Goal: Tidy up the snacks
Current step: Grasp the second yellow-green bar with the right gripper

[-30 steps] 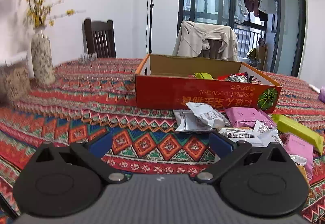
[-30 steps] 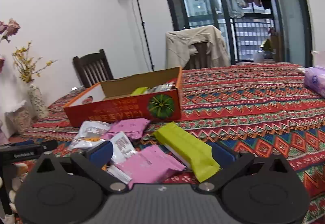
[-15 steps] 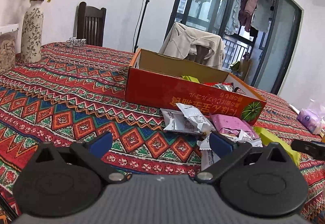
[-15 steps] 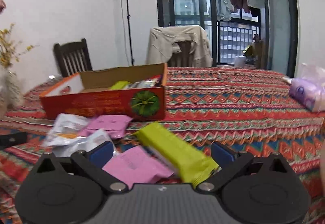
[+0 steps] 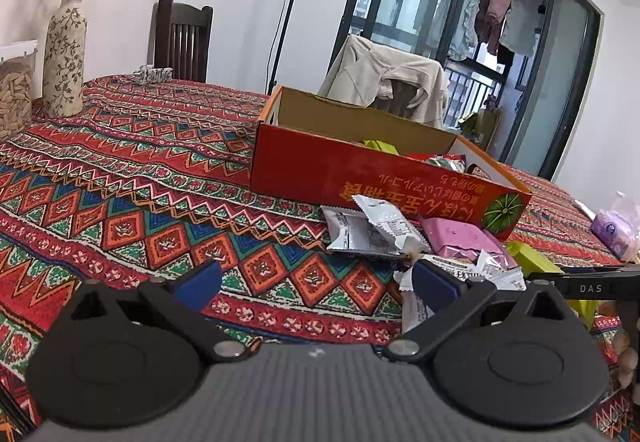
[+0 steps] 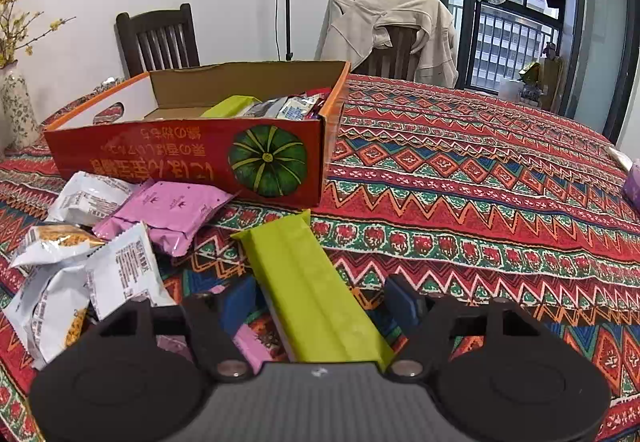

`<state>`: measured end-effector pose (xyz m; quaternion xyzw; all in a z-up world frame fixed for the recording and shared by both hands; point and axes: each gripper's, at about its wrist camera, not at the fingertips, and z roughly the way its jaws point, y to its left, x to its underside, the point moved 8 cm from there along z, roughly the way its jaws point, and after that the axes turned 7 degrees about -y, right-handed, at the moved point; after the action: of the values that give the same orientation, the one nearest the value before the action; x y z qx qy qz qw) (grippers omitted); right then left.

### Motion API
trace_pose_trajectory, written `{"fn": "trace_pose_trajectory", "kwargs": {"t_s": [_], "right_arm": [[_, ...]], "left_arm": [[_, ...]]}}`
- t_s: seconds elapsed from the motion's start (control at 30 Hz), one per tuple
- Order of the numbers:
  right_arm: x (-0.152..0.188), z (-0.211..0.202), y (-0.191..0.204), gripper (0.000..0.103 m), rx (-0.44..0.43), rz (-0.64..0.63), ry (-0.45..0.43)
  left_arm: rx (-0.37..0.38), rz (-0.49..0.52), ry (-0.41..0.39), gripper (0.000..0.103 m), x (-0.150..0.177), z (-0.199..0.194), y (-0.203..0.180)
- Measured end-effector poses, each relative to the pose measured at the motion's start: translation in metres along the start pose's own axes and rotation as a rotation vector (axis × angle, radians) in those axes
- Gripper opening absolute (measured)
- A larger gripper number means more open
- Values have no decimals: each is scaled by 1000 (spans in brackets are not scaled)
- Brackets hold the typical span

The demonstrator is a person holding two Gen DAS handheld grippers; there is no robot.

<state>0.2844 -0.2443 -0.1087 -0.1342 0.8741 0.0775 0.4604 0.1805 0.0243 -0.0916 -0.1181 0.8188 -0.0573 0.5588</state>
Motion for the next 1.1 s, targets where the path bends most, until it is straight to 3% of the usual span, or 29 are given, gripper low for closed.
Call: {"fn": "trace_pose_trajectory", "kwargs": {"t_s": [0.07,0.13,0.33,0.77,1.0,1.1], "right_arm": [[1,-1,0,62,-13,1,-14],[2,-3,0,42,-17,-3,-25],[5,-15,6,33,15,-69,-69],[-13,-59,-10,33,69,6,-342],[-16,-71,-12,33,35,15,-404],[-17,-74,-12,33,17,22,-420]], "left_arm": [[-6,5,6,103,1,1,0],[-11,7,9,103,1,2,0],[-24,13,17,103,2,3,0],[-64,49,42,103,4,7,-3],[-167,82,58,103,1,14,-5],[-152,42,70,103,-7,18,-15]]}}
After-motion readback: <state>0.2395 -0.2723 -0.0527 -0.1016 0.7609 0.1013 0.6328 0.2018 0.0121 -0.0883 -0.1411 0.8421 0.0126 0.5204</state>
